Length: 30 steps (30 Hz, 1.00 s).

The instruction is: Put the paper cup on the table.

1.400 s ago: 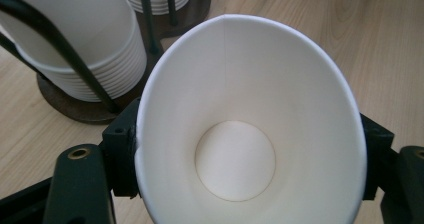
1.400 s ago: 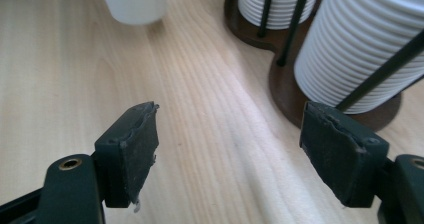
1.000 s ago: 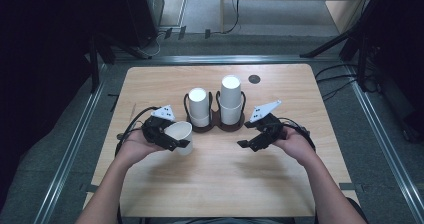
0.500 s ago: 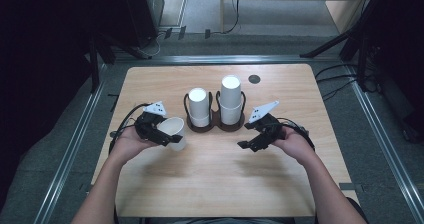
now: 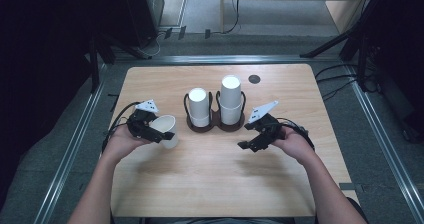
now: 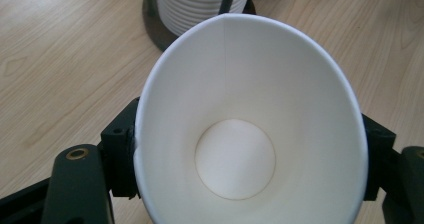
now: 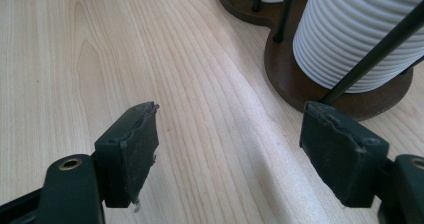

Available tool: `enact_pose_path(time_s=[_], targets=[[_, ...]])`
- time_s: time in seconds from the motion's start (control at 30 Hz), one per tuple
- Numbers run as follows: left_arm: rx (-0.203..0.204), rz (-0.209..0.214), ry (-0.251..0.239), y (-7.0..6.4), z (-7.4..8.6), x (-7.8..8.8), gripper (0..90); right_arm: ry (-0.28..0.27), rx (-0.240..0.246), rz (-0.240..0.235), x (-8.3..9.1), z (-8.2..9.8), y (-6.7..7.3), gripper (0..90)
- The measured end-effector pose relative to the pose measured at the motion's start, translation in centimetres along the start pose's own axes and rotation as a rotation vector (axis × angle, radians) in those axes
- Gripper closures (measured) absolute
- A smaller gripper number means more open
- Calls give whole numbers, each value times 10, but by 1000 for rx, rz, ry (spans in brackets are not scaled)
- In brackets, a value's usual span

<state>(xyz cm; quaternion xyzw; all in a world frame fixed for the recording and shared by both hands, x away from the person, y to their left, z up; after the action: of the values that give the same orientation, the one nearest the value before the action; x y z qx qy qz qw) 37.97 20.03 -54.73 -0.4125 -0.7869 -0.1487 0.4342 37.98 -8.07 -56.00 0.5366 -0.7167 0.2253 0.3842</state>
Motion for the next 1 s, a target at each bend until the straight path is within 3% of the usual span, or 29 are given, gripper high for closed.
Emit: enact_pose_path(time_s=[0.43, 0.73, 1.0], targets=[[90, -65, -8, 36, 12, 11, 231, 12, -3, 6, 0, 5, 2, 233], [115, -110, -2, 53, 13, 11, 223, 25, 1, 16, 1, 11, 3, 233], [170, -148, -3, 70, 17, 13, 218, 26, 1, 23, 2, 15, 4, 234]])
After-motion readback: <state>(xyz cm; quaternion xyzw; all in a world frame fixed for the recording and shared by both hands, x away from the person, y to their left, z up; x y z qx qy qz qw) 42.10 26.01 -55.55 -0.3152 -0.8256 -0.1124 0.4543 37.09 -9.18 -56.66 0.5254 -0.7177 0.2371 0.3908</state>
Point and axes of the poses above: each handheld gripper's, and its own axes: x roughly backward along the jaws, z roughly out of its underside, y roughly to its left, the point moved 10 cm from there along -x, roughly forward along the jaws, and after that the axes turned 4 degrees about y, right-handed, at the moved point
